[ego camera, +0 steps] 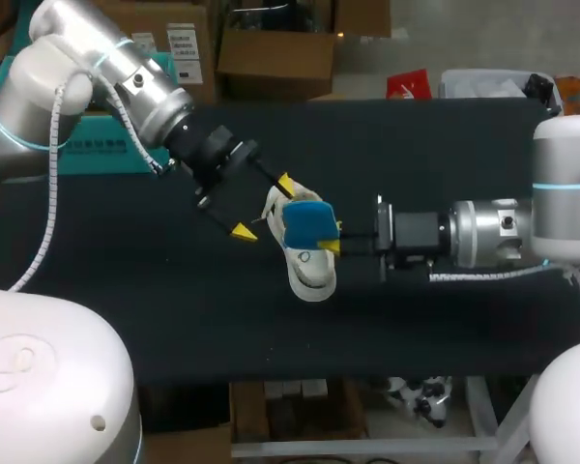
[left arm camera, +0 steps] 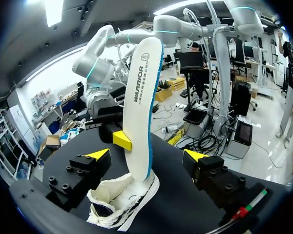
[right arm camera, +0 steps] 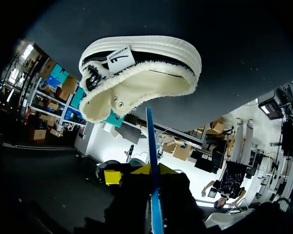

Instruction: Open the shoe tongue, take the insole out of the shoe, put the insole back into the shoe, and pack the shoe into the shoebox

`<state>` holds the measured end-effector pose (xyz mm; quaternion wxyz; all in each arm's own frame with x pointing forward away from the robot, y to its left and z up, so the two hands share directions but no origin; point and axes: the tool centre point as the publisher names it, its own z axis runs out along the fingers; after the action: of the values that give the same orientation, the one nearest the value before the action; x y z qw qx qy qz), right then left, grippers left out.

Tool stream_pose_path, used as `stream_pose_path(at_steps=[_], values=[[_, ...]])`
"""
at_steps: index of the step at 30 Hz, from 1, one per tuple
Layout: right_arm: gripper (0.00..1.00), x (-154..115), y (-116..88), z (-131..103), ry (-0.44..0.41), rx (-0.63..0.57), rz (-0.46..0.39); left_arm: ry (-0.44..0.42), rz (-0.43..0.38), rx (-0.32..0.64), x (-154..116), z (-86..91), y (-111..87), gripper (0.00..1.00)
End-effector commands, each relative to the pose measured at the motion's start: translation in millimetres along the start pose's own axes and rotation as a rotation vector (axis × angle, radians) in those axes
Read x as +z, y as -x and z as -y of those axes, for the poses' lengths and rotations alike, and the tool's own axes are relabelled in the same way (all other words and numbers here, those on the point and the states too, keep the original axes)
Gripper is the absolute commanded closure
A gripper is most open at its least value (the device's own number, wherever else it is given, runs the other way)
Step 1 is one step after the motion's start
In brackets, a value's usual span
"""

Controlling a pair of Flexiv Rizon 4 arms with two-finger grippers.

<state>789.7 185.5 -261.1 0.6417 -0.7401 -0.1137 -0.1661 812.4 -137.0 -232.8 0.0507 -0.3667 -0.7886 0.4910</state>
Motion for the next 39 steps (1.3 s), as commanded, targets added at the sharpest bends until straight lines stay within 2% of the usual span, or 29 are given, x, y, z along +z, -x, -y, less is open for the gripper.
stream_pose_path(at_steps=[1,5,14,20,23,26,29,33,36,37,39], values=[[1.00,0.6,3.8,1.0,0.022,-0.015,-0.023,0.013,0.315,0.009,22.1,-0.8,-5.8,0.00],[1.00,-0.7,6.2,0.2,0.031,-0.039,-0.064,0.008,0.369,0.025,31.3,-3.5,-8.2,0.00],[1.00,-1.2,6.8,-4.2,0.037,-0.046,-0.090,0.007,0.408,0.018,33.2,-11.1,-1.6,0.44],[1.00,0.3,6.7,-4.6,0.044,-0.051,-0.094,0.011,0.417,0.011,43.6,-14.0,-0.2,0.45],[1.00,1.6,6.5,-5.0,0.047,-0.053,-0.095,0.008,0.421,0.018,46.6,-13.5,0.7,0.50],[1.00,3.1,6.8,-4.5,0.051,-0.055,-0.094,0.011,0.419,0.025,48.7,-13.1,1.0,0.51],[1.00,3.8,7.1,-3.9,0.055,-0.056,-0.090,0.012,0.427,0.028,49.6,-13.4,1.4,0.57],[1.00,3.8,7.6,-3.1,0.060,-0.054,-0.090,0.017,0.431,0.028,49.8,-13.4,1.4,0.71],[1.00,3.8,7.6,-2.8,0.066,-0.053,-0.089,0.020,0.436,0.031,49.7,-13.0,1.5,0.87],[1.00,3.8,7.6,-2.8,0.067,-0.052,-0.089,0.020,0.436,0.031,49.6,-12.9,1.5,0.88],[1.00,3.9,7.6,-3.0,0.069,-0.053,-0.089,0.026,0.436,0.030,49.5,-12.7,1.6,0.81]])
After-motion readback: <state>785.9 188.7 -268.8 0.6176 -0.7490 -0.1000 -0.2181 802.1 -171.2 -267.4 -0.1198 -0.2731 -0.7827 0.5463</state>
